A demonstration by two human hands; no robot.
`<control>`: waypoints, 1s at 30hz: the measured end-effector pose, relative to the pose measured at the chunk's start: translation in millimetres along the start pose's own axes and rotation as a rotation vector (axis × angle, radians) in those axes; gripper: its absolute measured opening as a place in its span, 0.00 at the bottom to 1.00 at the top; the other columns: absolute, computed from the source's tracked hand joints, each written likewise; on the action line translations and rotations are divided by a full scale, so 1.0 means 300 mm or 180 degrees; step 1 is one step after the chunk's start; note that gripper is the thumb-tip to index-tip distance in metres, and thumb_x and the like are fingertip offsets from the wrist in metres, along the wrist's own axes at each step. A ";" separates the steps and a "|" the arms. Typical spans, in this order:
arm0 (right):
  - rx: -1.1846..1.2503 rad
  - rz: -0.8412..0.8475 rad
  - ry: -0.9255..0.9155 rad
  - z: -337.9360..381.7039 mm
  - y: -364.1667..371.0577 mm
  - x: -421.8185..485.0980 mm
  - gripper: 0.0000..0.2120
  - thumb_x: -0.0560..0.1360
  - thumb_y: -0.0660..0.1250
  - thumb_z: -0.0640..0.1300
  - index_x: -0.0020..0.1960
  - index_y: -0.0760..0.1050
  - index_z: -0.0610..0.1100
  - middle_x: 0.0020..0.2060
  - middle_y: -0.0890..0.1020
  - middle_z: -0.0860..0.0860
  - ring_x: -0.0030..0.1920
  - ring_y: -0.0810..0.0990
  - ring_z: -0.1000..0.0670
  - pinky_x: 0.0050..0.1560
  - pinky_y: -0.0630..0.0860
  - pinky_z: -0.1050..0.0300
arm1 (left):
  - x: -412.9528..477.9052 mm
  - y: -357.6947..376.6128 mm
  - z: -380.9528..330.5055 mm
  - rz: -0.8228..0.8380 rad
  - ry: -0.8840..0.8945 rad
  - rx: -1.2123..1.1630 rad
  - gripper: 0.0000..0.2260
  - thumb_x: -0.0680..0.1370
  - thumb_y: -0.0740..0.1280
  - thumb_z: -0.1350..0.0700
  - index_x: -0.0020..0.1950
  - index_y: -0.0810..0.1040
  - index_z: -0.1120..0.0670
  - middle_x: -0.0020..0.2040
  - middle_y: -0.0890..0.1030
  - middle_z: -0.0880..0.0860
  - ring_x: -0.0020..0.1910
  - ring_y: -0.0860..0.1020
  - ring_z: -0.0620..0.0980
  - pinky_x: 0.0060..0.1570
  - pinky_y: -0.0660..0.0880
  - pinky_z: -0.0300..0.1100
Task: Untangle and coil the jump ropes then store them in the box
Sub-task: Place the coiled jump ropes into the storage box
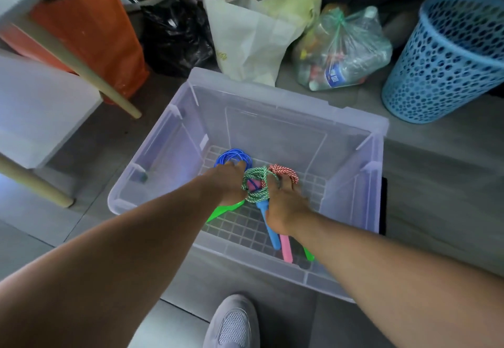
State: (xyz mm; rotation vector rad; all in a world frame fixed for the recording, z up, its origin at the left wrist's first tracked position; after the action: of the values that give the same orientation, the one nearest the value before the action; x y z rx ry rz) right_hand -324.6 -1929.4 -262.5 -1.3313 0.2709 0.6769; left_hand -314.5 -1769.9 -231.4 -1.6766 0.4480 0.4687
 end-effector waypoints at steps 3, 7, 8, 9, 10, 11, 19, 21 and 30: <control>0.0178 -0.0055 -0.0203 0.003 -0.103 -0.107 0.26 0.75 0.66 0.46 0.72 0.65 0.45 0.70 0.66 0.41 0.67 0.71 0.38 0.63 0.73 0.48 | -0.035 -0.043 -0.026 -0.0124 0.0087 -0.0121 0.30 0.78 0.63 0.39 0.75 0.63 0.52 0.73 0.69 0.58 0.69 0.72 0.61 0.63 0.71 0.52; 0.0399 -0.0688 -0.0694 -0.056 -0.278 -0.385 0.13 0.77 0.64 0.48 0.61 0.77 0.48 0.58 0.79 0.46 0.57 0.78 0.42 0.55 0.77 0.50 | -0.127 -0.110 -0.147 -0.0228 0.0365 -0.0182 0.20 0.76 0.64 0.40 0.63 0.71 0.49 0.62 0.77 0.56 0.61 0.77 0.59 0.59 0.75 0.51; 0.0479 -0.0870 -0.0738 -0.093 -0.319 -0.472 0.12 0.77 0.64 0.49 0.59 0.77 0.49 0.56 0.79 0.48 0.55 0.79 0.43 0.53 0.77 0.49 | -0.159 -0.130 -0.199 -0.0304 0.0454 -0.0159 0.19 0.76 0.65 0.42 0.63 0.72 0.50 0.60 0.78 0.56 0.59 0.77 0.59 0.58 0.75 0.52; 0.0575 -0.1044 -0.0739 -0.141 -0.358 -0.566 0.11 0.77 0.64 0.49 0.57 0.78 0.49 0.54 0.79 0.50 0.53 0.79 0.45 0.51 0.77 0.50 | -0.193 -0.154 -0.258 -0.0399 0.0554 -0.0099 0.19 0.77 0.66 0.42 0.63 0.73 0.50 0.59 0.78 0.56 0.59 0.78 0.59 0.57 0.75 0.52; 0.0665 -0.1213 -0.0720 -0.201 -0.392 -0.661 0.09 0.77 0.64 0.49 0.55 0.78 0.50 0.52 0.79 0.53 0.50 0.79 0.48 0.48 0.77 0.51 | -0.226 -0.176 -0.325 -0.0477 0.0668 -0.0032 0.18 0.78 0.65 0.42 0.64 0.73 0.50 0.58 0.78 0.56 0.58 0.78 0.59 0.57 0.75 0.52; 0.0728 -0.1362 -0.0667 -0.272 -0.420 -0.759 0.07 0.77 0.64 0.48 0.53 0.78 0.51 0.49 0.78 0.55 0.47 0.79 0.50 0.45 0.77 0.52 | -0.264 -0.202 -0.401 -0.0522 0.0791 0.0045 0.18 0.78 0.65 0.43 0.64 0.73 0.50 0.58 0.78 0.55 0.58 0.78 0.58 0.57 0.75 0.52; 0.0405 -0.1067 0.0721 -1.046 -0.344 -1.282 0.05 0.77 0.68 0.46 0.47 0.77 0.45 0.41 0.79 0.52 0.46 0.81 0.46 0.45 0.74 0.51 | -0.500 -0.273 -1.153 -0.1068 0.1979 0.0543 0.20 0.80 0.59 0.41 0.67 0.73 0.50 0.63 0.76 0.53 0.62 0.76 0.56 0.55 0.76 0.51; 0.0518 -0.0993 0.1124 -1.230 -0.272 -1.342 0.07 0.76 0.66 0.49 0.48 0.78 0.46 0.44 0.82 0.50 0.48 0.82 0.44 0.47 0.76 0.51 | -0.513 -0.192 -1.332 -0.0780 0.2191 0.0846 0.20 0.81 0.58 0.40 0.66 0.71 0.51 0.62 0.75 0.53 0.61 0.75 0.56 0.55 0.74 0.51; 0.1185 -0.0689 0.1780 -1.758 0.029 -1.285 0.11 0.80 0.60 0.47 0.52 0.79 0.44 0.50 0.82 0.45 0.50 0.81 0.40 0.40 0.69 0.57 | -0.306 0.338 -1.835 0.0443 0.1492 0.0249 0.13 0.79 0.64 0.42 0.52 0.78 0.50 0.55 0.82 0.54 0.56 0.80 0.57 0.52 0.76 0.46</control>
State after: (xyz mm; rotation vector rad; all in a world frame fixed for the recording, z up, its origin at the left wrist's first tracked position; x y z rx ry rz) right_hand -529.7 -2544.9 -185.3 -1.1436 0.6587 0.0503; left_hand -415.8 -2326.4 -187.9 -1.6821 0.9184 0.1497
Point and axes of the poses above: each hand's wrist, its own x-axis towards the middle knuckle, its own y-axis out of the palm, z = x × y, the point moved 3 cm from there along x, towards the middle knuckle
